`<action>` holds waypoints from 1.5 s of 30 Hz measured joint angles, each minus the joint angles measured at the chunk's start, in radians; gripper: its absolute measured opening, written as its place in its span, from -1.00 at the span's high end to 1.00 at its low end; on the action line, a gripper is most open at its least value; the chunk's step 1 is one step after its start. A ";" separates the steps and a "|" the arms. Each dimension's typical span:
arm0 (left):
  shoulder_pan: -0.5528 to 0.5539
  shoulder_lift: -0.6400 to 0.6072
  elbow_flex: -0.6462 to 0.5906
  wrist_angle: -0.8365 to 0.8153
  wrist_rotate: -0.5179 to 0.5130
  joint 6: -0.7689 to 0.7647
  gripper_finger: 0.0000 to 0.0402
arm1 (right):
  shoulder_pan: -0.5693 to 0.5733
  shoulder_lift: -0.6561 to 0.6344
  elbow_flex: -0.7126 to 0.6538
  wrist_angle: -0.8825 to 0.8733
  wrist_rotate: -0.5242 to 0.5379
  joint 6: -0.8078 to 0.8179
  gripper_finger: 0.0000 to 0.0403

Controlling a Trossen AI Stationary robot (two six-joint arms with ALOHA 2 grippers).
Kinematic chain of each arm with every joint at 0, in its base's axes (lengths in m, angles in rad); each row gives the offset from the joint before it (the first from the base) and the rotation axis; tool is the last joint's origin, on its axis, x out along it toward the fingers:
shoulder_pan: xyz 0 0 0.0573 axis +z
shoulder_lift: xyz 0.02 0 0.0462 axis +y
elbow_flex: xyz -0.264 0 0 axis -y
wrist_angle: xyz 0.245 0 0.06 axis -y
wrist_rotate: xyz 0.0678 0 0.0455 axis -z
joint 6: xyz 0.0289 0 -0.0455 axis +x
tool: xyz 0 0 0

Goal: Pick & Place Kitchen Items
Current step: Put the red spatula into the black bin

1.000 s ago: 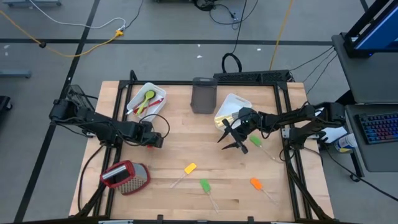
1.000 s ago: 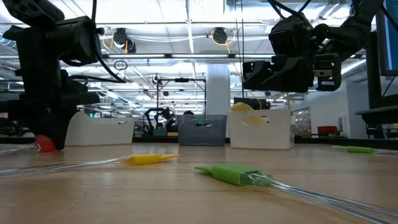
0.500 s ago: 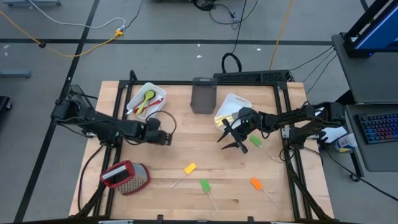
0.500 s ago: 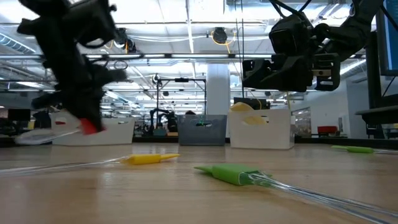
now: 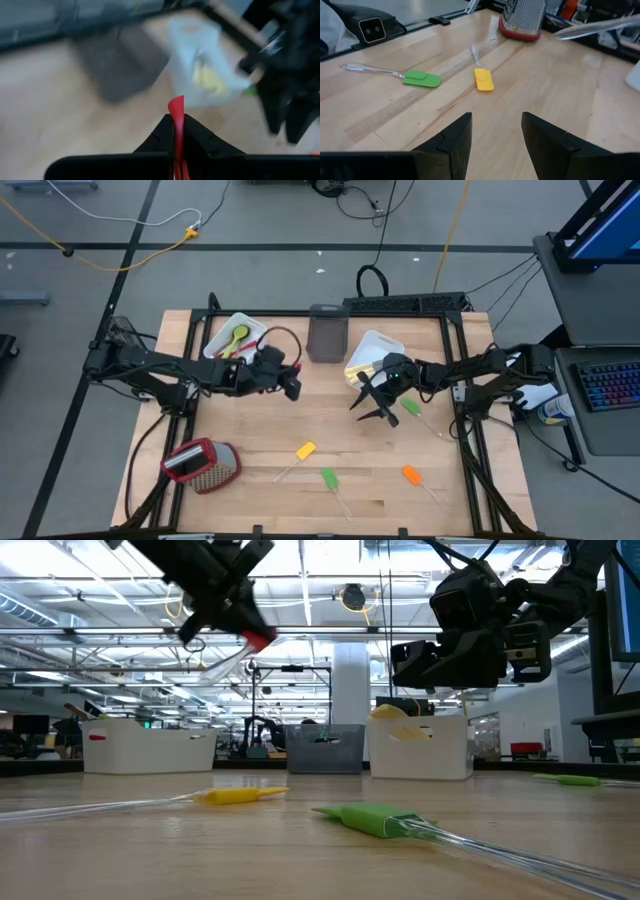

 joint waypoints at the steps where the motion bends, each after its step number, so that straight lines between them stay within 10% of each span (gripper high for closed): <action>1: 0.010 0.000 0.002 0.049 0.000 0.059 0.96 | 0.000 0.000 0.000 -0.002 0.000 0.018 0.18; 13: 0.256 0.044 0.009 0.472 0.294 0.375 0.97 | 0.010 0.000 -0.001 -0.076 0.014 0.207 0.18; 18: 0.372 0.158 0.048 0.612 0.481 0.419 0.94 | 0.054 0.000 -0.050 -0.020 0.176 0.235 0.18; 32: 0.611 0.594 0.502 0.462 0.640 0.578 0.93 | 0.096 0.001 -0.137 0.050 0.338 0.334 0.18; 45: 0.642 0.744 0.555 0.346 0.625 0.549 0.94 | 0.129 0.000 -0.206 0.165 0.338 0.421 0.18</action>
